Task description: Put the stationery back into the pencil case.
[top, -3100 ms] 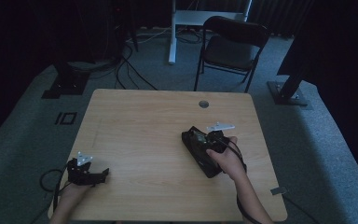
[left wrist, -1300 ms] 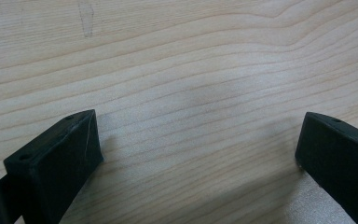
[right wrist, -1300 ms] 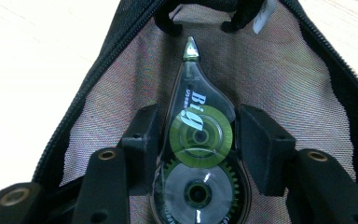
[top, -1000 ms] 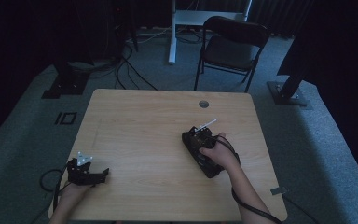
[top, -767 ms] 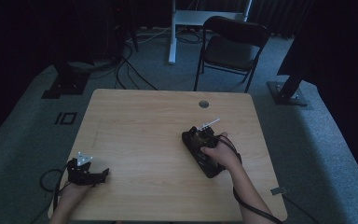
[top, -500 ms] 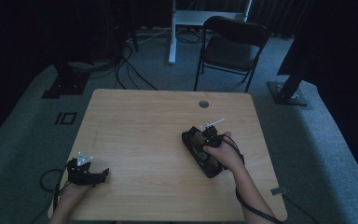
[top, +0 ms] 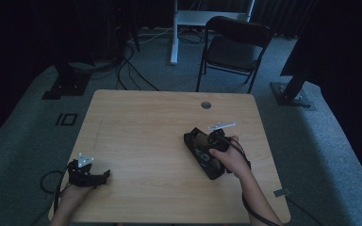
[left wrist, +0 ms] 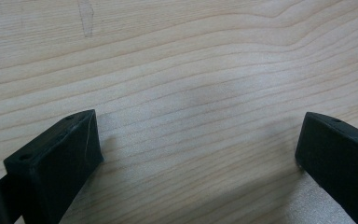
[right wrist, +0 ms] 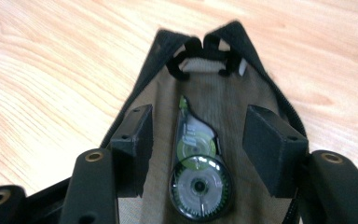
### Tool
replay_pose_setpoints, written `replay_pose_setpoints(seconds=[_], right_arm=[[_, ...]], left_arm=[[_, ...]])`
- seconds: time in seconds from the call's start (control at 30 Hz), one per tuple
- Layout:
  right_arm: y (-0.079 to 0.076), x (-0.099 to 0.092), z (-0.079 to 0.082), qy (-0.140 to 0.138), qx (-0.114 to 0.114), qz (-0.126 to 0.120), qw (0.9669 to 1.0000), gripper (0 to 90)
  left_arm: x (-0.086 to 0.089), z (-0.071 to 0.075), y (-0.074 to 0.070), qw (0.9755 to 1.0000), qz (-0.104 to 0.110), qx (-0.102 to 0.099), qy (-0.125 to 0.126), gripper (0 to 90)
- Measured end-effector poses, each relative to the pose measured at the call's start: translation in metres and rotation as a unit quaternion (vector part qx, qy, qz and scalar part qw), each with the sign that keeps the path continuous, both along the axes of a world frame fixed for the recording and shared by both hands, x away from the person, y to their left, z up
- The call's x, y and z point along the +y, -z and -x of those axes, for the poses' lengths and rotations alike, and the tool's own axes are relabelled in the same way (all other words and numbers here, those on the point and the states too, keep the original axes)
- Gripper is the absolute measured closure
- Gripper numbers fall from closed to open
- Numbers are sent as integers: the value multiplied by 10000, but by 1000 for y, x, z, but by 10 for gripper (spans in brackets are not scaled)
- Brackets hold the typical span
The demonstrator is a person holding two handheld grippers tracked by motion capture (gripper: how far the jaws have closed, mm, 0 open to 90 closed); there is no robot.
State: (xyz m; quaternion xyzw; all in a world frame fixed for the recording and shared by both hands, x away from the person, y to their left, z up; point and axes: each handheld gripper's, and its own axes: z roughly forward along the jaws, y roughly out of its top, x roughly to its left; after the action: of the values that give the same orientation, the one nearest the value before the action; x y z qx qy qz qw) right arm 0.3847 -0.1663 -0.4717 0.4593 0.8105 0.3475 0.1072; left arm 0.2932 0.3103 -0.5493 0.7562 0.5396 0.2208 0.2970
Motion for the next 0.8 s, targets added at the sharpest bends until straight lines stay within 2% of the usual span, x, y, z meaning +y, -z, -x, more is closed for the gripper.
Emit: replay_pose_setpoints(seconds=[0.07, 0.13, 0.17, 0.2, 0.3, 0.63, 0.8], right_arm=[[0, -1, 0, 20, -41, -71, 10000, 426], [-1, -5, 2, -25, -370, -228, 9991, 426], [-1, -5, 2, -25, -370, -228, 9991, 426], [-2, -6, 4, -32, -528, -273, 9982, 426], [-4, -10, 5, 35, -784, -311, 9964, 427], [-5, -28, 9, 333, -1077, -505, 9923, 427], [-3, -37, 10, 514, -1121, -536, 9909, 413]], left_arm=[[0, 0, 0, 10000, 4, -3, -2, 2], [0, 0, 0, 10000, 5, -4, -4, 2], [0, 0, 0, 10000, 5, -4, -4, 2], [0, 0, 0, 10000, 4, -2, -3, 2], [0, 0, 0, 10000, 1, -2, -1, 2], [0, 0, 0, 10000, 2, -3, -1, 2], [0, 0, 0, 10000, 5, -4, -4, 2]])
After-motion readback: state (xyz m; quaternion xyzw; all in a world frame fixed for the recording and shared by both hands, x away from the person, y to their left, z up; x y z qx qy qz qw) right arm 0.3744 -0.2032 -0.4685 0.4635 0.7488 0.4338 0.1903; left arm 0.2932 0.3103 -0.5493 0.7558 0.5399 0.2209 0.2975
